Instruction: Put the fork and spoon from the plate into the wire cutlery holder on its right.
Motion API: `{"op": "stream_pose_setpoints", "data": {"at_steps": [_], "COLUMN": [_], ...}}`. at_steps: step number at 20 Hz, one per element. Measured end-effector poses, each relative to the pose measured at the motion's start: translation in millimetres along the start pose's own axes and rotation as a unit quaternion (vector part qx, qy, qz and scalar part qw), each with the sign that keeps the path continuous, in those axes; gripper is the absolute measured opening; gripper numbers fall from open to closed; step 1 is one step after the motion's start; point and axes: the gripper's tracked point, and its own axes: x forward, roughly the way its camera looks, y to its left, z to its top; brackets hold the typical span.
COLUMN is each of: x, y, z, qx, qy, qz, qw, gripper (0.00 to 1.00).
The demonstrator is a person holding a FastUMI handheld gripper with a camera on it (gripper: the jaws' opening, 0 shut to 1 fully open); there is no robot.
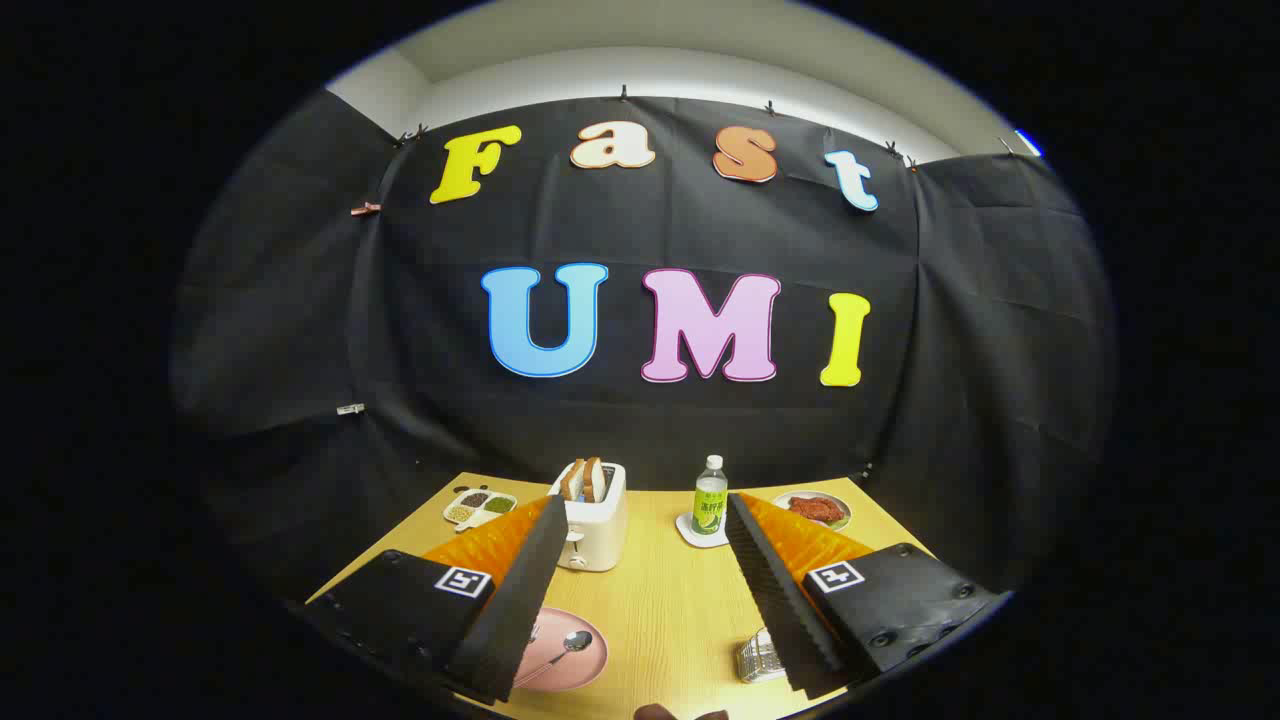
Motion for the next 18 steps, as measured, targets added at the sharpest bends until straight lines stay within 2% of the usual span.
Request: {"op": "stream_pose_setpoints", "data": {"at_steps": [15,18], "x": [2,5], "y": [2,12], "z": [-5,-14], "qx": [0.006,0.009], "qy": [0.01,0.034], "qz": [0.002,0.016], "qw": [1.0,0.999], "gripper": [0.99,0.99]}}
